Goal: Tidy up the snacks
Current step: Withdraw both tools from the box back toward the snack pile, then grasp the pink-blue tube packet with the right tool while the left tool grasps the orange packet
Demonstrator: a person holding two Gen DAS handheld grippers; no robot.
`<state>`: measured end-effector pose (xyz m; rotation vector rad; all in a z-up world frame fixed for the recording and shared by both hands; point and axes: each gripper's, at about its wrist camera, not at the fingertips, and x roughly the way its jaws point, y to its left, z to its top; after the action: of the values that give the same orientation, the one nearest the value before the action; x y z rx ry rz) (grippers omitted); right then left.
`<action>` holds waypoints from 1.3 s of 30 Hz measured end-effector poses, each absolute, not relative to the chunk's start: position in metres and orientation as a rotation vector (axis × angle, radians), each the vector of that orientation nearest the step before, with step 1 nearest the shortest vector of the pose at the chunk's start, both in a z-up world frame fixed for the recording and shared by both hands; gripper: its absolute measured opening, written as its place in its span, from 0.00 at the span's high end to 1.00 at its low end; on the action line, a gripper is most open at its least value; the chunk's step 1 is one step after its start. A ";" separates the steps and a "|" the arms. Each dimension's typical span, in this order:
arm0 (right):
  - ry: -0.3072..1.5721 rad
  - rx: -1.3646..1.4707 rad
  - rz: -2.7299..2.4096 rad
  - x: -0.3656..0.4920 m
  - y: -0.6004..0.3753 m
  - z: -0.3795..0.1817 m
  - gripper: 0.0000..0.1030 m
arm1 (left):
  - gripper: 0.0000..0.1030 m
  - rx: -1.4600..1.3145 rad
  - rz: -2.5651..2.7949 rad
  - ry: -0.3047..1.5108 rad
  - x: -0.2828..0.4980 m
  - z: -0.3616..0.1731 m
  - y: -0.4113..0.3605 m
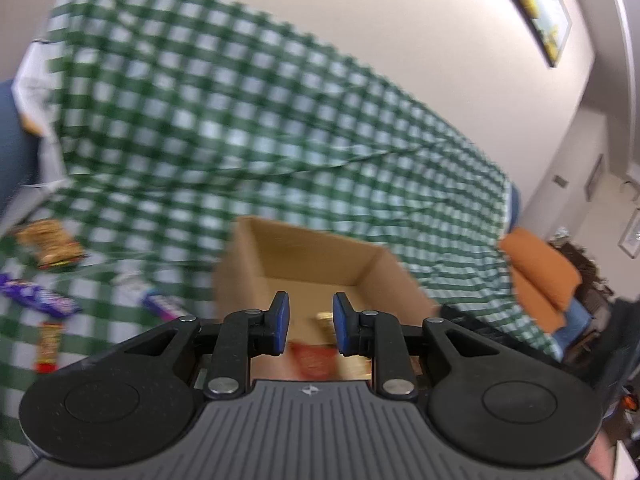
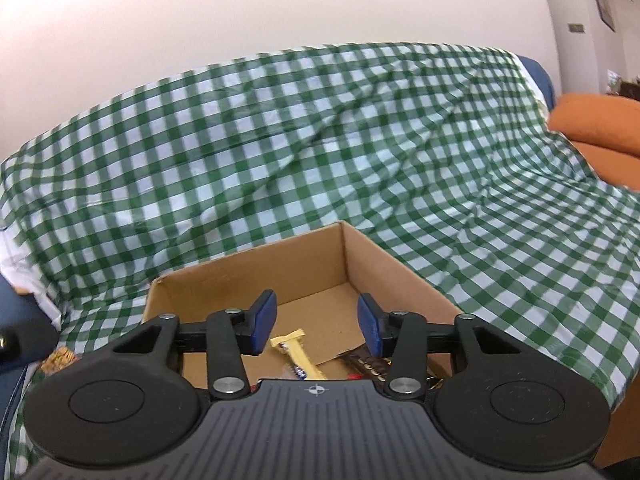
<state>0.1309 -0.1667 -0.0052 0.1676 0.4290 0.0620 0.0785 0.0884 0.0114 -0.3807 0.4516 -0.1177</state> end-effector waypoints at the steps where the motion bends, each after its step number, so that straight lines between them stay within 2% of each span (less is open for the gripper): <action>1: 0.428 0.157 0.066 0.129 -0.164 -0.006 0.56 | 0.75 -0.358 -0.094 0.447 0.077 0.007 0.096; 7: 0.434 0.070 0.072 0.124 -0.146 -0.013 0.57 | 0.75 -0.185 0.085 0.461 0.068 -0.042 0.146; 11: 0.431 0.026 0.086 0.121 -0.136 -0.017 0.57 | 0.75 -0.226 0.150 0.534 0.059 -0.081 0.174; 19: 0.439 -0.053 0.146 0.116 -0.117 -0.025 0.57 | 0.73 -0.320 0.200 0.556 0.077 -0.092 0.206; 20: 0.441 -0.061 0.149 0.116 -0.115 -0.026 0.57 | 0.72 -0.320 0.217 0.560 0.081 -0.095 0.211; 23: 0.454 -0.071 0.155 0.116 -0.112 -0.029 0.57 | 0.49 -0.312 0.268 0.582 0.090 -0.103 0.217; 24: 0.460 -0.072 0.155 0.117 -0.111 -0.030 0.57 | 0.49 -0.308 0.282 0.589 0.093 -0.106 0.219; 33: 0.513 -0.096 0.160 0.127 -0.104 -0.040 0.56 | 0.49 -0.309 0.276 0.619 0.119 -0.119 0.225; 39: 0.473 -0.158 0.225 0.124 -0.087 -0.032 0.56 | 0.50 -0.295 0.312 0.678 0.135 -0.131 0.227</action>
<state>0.1244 -0.0873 -0.0317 -0.1582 0.4725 0.2247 0.1351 0.2269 -0.1308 -0.2950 0.6782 0.3117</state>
